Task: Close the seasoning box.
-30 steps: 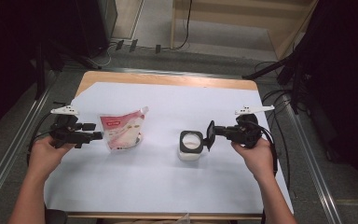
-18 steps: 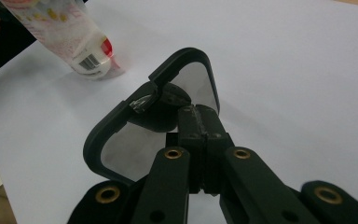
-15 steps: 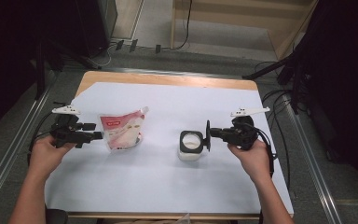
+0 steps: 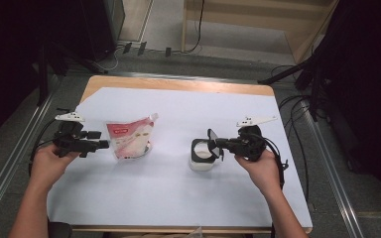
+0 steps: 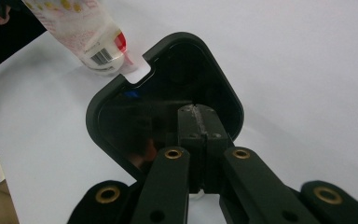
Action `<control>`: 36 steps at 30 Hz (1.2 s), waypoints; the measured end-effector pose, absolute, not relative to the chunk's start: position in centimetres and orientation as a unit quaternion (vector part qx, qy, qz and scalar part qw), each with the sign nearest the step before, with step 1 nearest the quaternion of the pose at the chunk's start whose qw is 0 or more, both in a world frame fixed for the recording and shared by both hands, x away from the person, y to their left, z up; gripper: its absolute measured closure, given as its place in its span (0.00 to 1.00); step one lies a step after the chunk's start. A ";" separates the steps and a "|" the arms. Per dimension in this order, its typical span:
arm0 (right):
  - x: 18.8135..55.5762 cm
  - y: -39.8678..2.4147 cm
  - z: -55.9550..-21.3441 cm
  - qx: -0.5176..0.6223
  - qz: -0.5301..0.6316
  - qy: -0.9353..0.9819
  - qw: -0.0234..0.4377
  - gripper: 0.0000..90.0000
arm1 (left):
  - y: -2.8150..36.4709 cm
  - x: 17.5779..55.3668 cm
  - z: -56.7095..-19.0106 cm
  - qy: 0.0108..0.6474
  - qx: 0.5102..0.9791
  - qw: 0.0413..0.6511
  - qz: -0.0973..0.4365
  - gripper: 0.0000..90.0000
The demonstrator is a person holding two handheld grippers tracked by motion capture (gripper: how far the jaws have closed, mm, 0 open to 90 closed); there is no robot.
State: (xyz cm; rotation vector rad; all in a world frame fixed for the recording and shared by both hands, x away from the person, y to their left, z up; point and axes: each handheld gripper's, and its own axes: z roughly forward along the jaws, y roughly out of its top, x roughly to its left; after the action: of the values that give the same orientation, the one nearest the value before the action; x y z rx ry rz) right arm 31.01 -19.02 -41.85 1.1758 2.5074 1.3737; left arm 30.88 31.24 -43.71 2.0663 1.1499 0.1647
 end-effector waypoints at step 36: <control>30.8 -15.9 -43.1 0.345 0.419 0.839 0.026 0.94 | 31.2 30.9 -43.9 0.448 0.811 0.371 0.063 0.42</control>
State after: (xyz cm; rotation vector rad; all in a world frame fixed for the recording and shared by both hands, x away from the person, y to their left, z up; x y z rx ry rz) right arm 30.76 -15.91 -43.14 1.0667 2.5949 1.2956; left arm 30.94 31.22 -43.86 2.0800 1.1501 0.1618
